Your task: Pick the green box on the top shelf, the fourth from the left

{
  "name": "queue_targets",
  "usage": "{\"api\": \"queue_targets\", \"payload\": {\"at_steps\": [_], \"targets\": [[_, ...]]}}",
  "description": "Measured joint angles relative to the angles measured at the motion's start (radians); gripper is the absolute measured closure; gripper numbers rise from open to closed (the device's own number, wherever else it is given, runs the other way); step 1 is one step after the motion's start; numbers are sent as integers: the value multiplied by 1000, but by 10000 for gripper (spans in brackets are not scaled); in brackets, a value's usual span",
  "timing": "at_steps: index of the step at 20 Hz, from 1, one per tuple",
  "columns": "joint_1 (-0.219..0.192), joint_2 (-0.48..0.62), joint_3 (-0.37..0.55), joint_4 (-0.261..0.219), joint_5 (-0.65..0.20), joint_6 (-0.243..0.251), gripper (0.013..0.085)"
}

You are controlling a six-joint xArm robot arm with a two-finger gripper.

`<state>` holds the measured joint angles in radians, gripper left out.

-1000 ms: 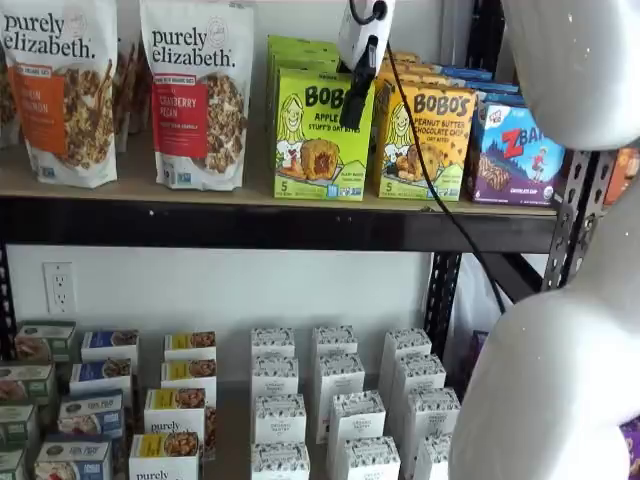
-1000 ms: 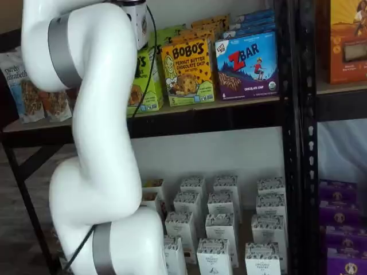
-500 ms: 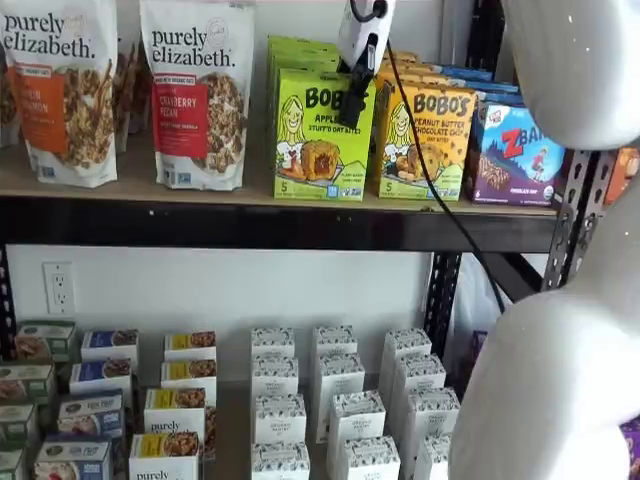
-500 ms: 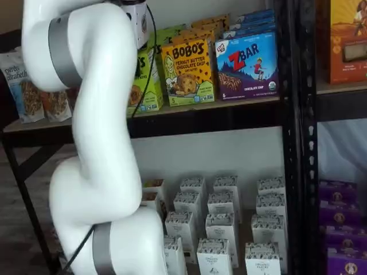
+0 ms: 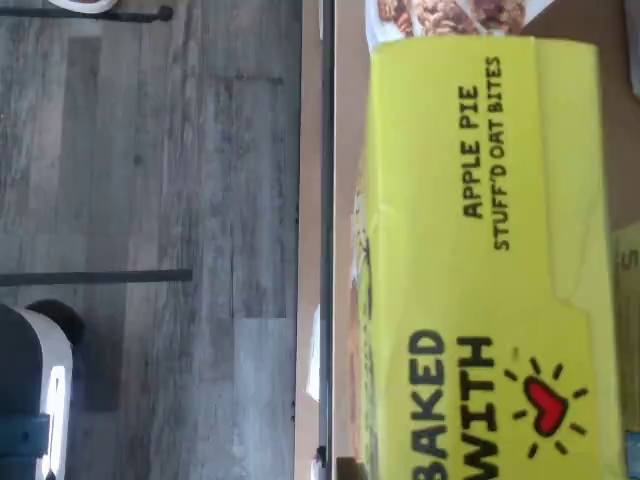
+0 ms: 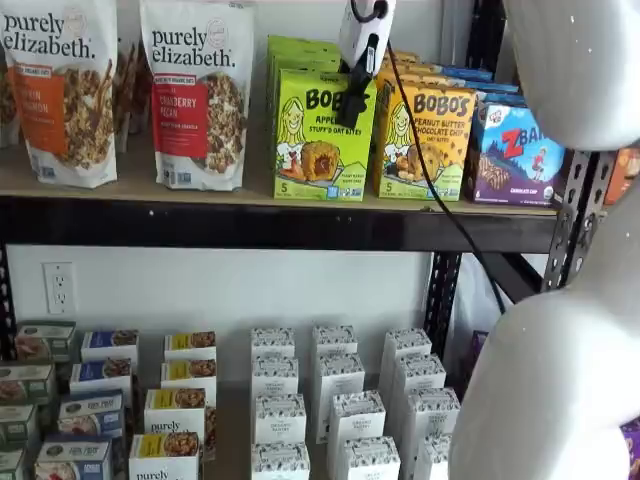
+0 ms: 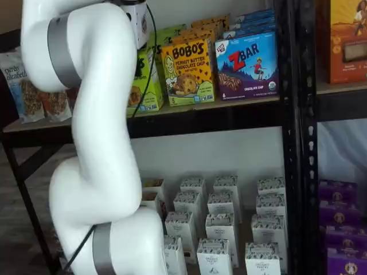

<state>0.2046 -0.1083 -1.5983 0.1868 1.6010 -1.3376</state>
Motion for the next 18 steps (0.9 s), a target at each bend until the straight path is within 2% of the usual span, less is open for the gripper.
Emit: {"api": "queue_targets", "payload": {"at_steps": [3, 4, 5, 7, 10, 13, 18], "targets": [[0, -3, 4, 1, -4, 0, 530], [0, -4, 6, 2, -5, 0, 570], [0, -4, 7, 2, -6, 0, 570], [0, -5, 9, 6, -8, 0, 650], [1, -4, 6, 5, -4, 1, 650], [2, -5, 9, 4, -7, 2, 730], [2, -3, 4, 8, 4, 3, 730]]}}
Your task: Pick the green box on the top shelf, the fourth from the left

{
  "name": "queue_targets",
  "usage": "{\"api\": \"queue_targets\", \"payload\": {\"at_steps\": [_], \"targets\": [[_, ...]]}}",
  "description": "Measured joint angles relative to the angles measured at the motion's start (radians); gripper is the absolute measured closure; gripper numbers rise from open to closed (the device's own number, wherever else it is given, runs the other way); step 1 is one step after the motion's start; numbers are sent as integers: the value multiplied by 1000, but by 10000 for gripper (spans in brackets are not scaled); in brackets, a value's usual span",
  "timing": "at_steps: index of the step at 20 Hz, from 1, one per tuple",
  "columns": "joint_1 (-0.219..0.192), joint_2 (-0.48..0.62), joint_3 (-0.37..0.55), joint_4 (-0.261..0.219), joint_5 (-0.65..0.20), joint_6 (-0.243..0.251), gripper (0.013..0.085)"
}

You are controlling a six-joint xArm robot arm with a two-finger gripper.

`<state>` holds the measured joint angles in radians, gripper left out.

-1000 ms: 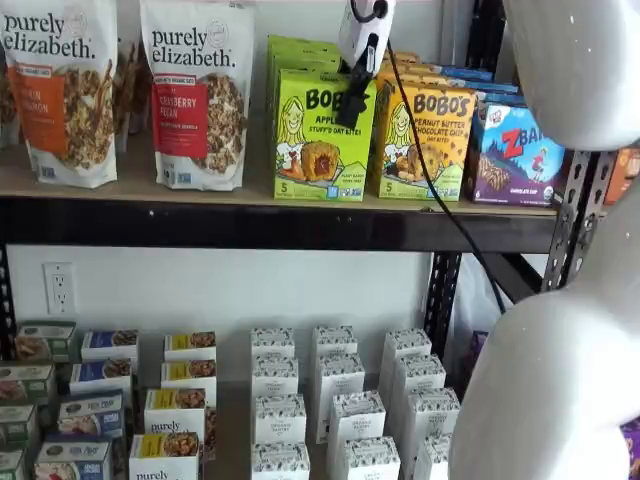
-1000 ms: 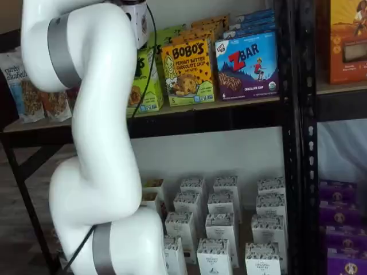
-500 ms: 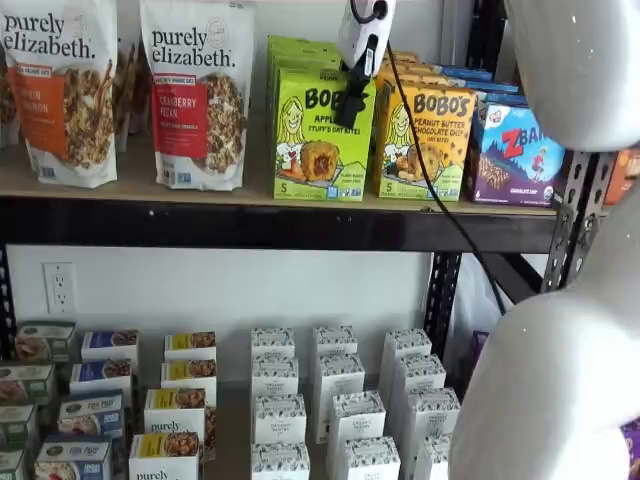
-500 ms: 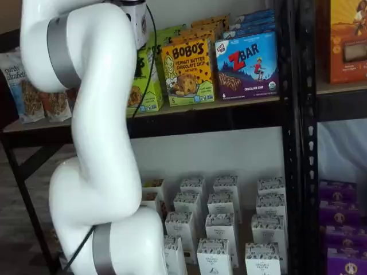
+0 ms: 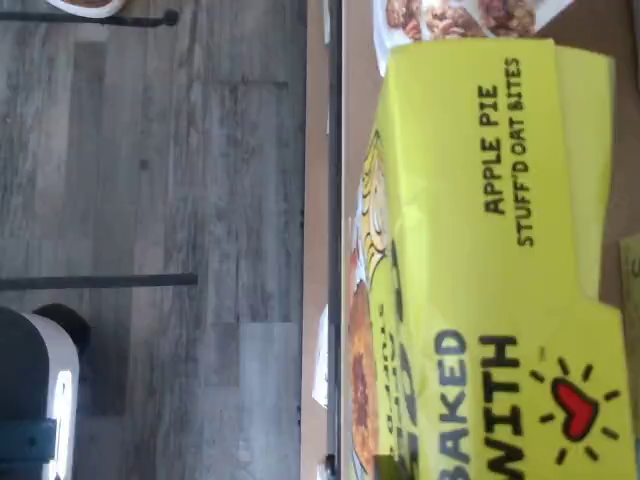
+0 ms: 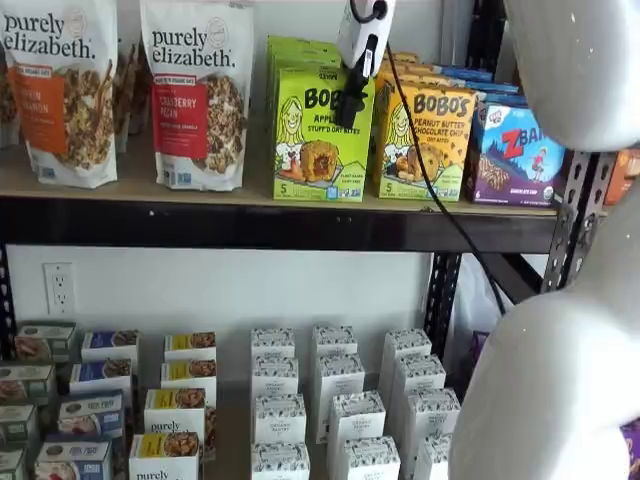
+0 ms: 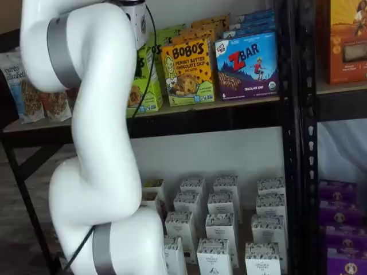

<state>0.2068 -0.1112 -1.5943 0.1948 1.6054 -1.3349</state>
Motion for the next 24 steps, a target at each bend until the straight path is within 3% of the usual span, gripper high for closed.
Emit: {"api": "queue_targets", "payload": {"at_steps": [11, 24], "targets": [[-17, -10, -42, 46, 96, 0, 730], [-57, -156, 54, 72, 156, -22, 730]]}}
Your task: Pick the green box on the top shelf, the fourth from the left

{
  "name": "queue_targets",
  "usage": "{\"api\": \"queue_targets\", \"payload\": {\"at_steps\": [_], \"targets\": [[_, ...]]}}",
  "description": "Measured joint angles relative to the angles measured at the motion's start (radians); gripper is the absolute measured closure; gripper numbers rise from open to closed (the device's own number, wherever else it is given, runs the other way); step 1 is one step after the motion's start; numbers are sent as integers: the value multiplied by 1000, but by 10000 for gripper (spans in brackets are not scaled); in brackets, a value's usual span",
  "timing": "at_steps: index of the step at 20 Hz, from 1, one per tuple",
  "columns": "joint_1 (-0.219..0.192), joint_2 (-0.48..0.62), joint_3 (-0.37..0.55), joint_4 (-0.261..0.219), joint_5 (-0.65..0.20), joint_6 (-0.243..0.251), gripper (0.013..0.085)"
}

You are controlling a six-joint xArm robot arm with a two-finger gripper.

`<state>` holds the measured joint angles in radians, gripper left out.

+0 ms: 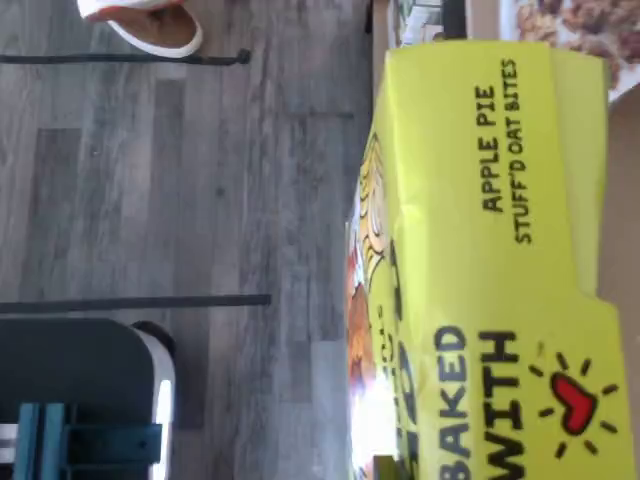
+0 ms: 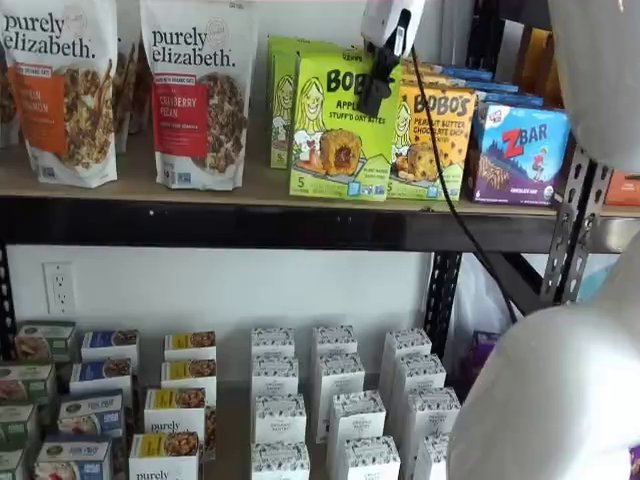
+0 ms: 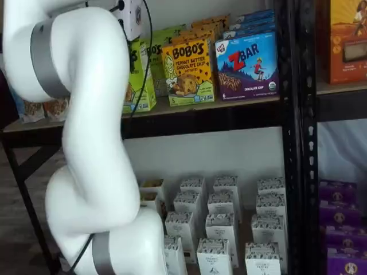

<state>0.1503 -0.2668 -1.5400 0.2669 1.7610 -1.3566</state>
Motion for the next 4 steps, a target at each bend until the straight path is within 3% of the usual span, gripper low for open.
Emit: {"api": "queue_targets", "payload": {"at_steps": [4], "targets": [[-17, -54, 41, -6, 25, -15, 730]]}}
